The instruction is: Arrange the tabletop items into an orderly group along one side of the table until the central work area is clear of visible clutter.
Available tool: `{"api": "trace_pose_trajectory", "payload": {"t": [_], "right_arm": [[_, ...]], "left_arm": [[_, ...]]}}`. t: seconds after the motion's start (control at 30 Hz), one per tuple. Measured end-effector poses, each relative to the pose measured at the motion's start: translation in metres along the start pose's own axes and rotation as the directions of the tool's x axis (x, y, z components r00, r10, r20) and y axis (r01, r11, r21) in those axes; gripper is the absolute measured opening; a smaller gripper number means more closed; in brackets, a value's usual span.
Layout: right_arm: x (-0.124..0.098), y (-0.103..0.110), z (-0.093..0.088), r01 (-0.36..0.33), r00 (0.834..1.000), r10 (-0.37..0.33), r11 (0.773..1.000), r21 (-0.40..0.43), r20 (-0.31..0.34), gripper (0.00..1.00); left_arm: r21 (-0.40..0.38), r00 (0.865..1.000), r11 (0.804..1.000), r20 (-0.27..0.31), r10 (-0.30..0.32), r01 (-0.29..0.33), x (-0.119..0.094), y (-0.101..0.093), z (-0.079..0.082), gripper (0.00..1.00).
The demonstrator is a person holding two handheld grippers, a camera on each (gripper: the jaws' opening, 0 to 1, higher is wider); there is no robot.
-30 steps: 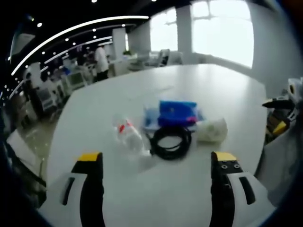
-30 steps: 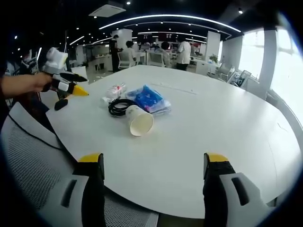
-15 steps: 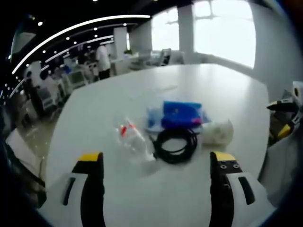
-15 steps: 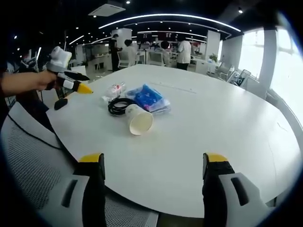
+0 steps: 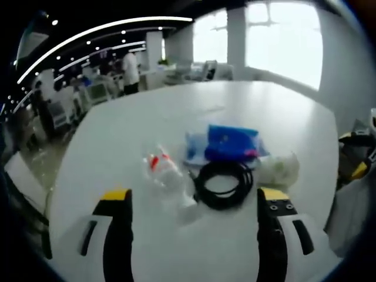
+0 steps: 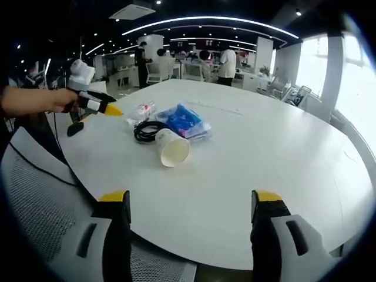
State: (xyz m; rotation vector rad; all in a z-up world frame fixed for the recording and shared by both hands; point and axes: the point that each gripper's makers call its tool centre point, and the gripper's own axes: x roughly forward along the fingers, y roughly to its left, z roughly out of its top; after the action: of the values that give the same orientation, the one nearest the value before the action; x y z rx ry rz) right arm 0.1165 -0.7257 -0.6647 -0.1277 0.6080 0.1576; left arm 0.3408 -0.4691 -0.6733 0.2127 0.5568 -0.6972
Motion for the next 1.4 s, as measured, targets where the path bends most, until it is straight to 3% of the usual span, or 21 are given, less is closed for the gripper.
{"api": "trace_pose_trajectory", "payload": {"t": [0.43, 0.8, 1.17, 1.4], "right_arm": [[0.001, 0.001, -0.002, -0.007, 1.0, 0.007, 1.0, 0.001, -0.008, 0.83], [0.001, 0.001, -0.003, -0.006, 1.0, 0.006, 1.0, 0.006, -0.011, 0.84], [0.002, 0.003, -0.003, -0.013, 1.0, 0.013, 1.0, 0.003, -0.016, 0.83], [0.002, 0.001, -0.001, -0.009, 1.0, 0.01, 1.0, 0.013, -0.009, 0.82]], "left_arm": [[-0.005, 1.0, 1.0, 0.0, 0.002, -0.002, 0.02, 0.011, 0.003, 0.76], [-0.054, 0.999, 0.999, -0.042, -0.001, -0.002, 0.037, 0.016, -0.006, 0.73], [-0.097, 0.998, 0.995, -0.063, 0.007, -0.013, 0.046, 0.024, -0.008, 0.65], [-0.083, 0.996, 0.996, -0.082, 0.02, -0.027, 0.047, 0.027, -0.007, 0.64]]}}
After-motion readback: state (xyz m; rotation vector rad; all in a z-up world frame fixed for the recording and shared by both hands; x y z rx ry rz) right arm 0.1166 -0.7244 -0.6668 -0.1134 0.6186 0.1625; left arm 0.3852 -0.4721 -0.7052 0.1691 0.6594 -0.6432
